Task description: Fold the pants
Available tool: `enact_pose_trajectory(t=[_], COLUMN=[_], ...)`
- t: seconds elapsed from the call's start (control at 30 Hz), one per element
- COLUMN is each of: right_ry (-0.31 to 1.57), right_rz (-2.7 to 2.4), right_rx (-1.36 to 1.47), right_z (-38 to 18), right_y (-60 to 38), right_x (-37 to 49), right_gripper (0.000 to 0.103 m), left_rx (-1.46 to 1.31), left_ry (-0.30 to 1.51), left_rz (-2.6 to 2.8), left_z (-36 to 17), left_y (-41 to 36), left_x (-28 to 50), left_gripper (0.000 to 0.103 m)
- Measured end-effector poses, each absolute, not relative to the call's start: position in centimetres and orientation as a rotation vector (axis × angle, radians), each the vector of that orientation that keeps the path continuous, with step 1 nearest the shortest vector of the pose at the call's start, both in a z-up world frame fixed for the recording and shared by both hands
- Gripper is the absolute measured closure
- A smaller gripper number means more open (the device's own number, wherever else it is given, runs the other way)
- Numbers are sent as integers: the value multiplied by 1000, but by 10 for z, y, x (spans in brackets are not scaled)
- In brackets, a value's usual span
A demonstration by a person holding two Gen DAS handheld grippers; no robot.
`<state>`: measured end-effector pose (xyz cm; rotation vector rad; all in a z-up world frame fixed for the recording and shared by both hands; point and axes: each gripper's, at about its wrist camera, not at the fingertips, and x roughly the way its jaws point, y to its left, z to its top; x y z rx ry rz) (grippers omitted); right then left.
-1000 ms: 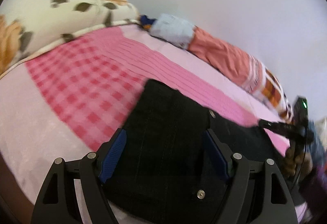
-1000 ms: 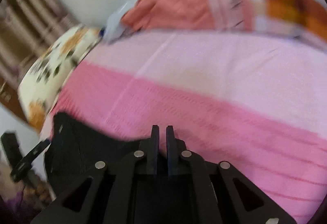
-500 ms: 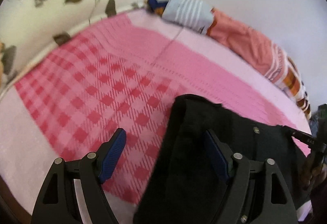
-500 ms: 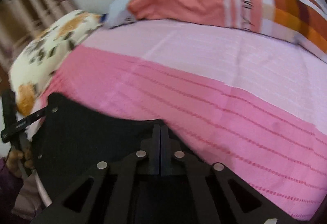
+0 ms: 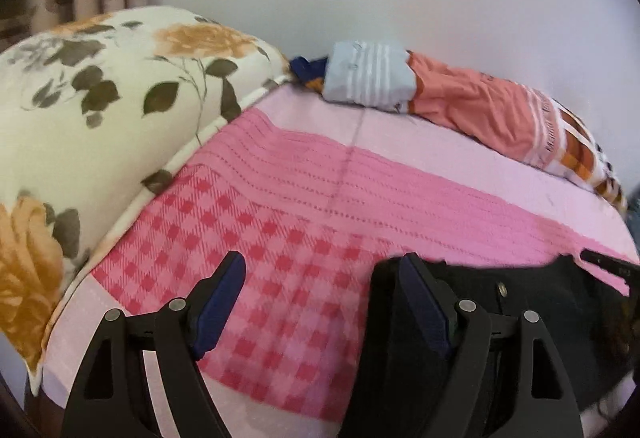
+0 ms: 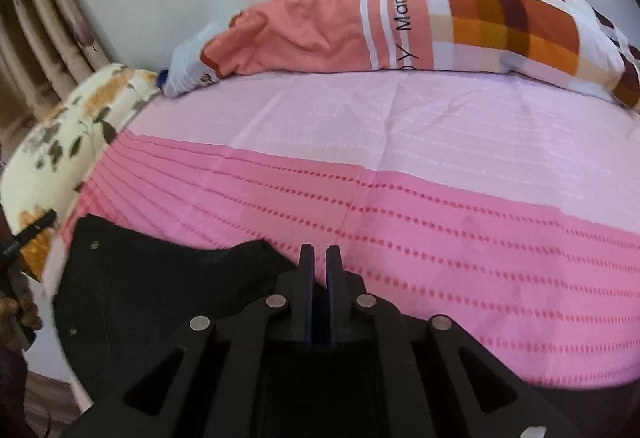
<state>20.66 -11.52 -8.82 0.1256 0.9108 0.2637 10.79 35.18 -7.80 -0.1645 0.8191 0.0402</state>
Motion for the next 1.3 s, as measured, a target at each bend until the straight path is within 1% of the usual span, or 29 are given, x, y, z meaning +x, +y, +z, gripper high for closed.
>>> enact_pose_trajectory(t=[0.17, 0.33, 0.5, 0.57, 0.6, 0.63, 0.7, 0.77, 0.8, 0.87, 0.9, 0.97, 1.0, 1.1, 1.2, 1.3], right_ry=[915, 939, 961, 979, 985, 987, 984, 980, 980, 977, 974, 969, 966, 963, 962, 963], right_rz=[298, 327, 326, 318, 314, 310, 305, 309, 309, 312, 311, 310, 309, 308, 308, 314], right_rx=[117, 149, 170, 188, 196, 199, 202, 204, 205, 213, 213, 215, 216, 227, 233, 239], right_z=[-78, -82, -94, -102, -106, -108, -109, -109, -110, -112, -112, -113, -113, -113, -114, -115], right_y=[-114, -106, -98, -98, -98, -97, -97, -97, -97, -97, -97, -97, -97, -98, -99, -99], right_x=[177, 151, 140, 140, 140, 140, 139, 139, 139, 138, 138, 137, 136, 135, 135, 136], right_gripper=[96, 96, 96, 96, 96, 96, 96, 93, 90, 89, 89, 89, 89, 89, 89, 87], left_rx=[-275, -208, -226, -204, -173, -138, -126, -119, -126, -124, -110, -54, -47, -63, -62, 0], left_ry=[901, 974, 953, 945, 969, 1010, 1013, 968, 948, 933, 927, 914, 910, 913, 965, 888], left_rz=[-183, -329, -431, -471, -472, -472, -488, -478, -464, -439, -426, -389, -374, -363, -370, -351], left_z=[-88, -103, -100, -96, -97, -100, -99, -88, -82, -79, -78, -79, -79, -88, -116, -125], left_y=[369, 345, 326, 315, 309, 302, 297, 298, 300, 303, 302, 298, 298, 307, 317, 311], left_x=[91, 91, 105, 111, 116, 121, 121, 118, 117, 118, 120, 124, 131, 145, 145, 130], left_gripper=[24, 24, 25, 37, 54, 63, 66, 68, 69, 71, 74, 84, 87, 87, 87, 86])
